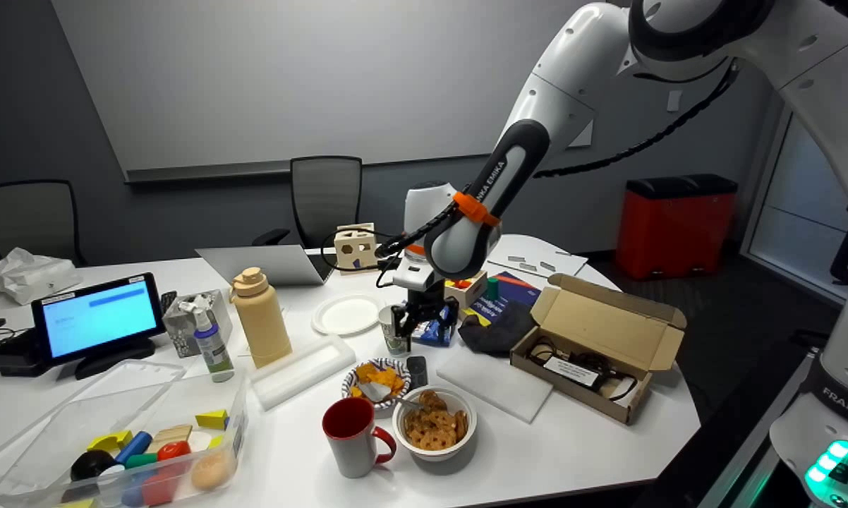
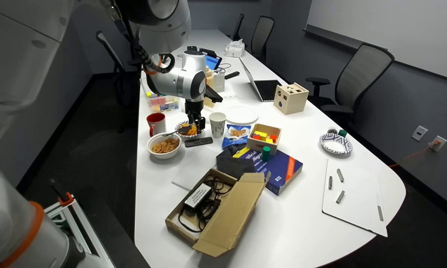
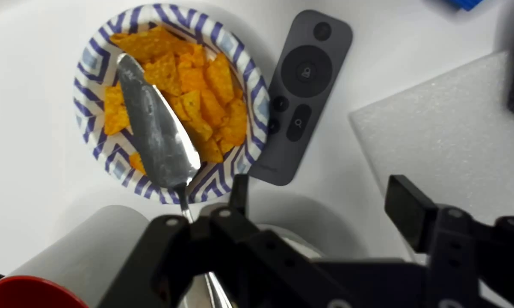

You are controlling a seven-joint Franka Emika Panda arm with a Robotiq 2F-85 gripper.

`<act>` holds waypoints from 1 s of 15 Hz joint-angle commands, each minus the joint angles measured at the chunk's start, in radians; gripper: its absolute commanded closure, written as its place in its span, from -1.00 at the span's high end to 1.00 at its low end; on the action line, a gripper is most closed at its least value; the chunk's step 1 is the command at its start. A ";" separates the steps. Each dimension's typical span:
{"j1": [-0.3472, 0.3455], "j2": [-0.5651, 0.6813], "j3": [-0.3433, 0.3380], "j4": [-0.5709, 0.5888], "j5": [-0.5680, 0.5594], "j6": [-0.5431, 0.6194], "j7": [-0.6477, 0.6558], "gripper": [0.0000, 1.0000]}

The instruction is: Press the remote control

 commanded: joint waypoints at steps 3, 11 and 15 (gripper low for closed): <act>0.100 -0.014 -0.121 0.006 -0.031 -0.035 0.103 -0.30; 0.191 0.054 -0.227 0.073 -0.139 -0.032 0.258 -1.00; 0.197 0.087 -0.231 0.110 -0.175 -0.026 0.287 -1.00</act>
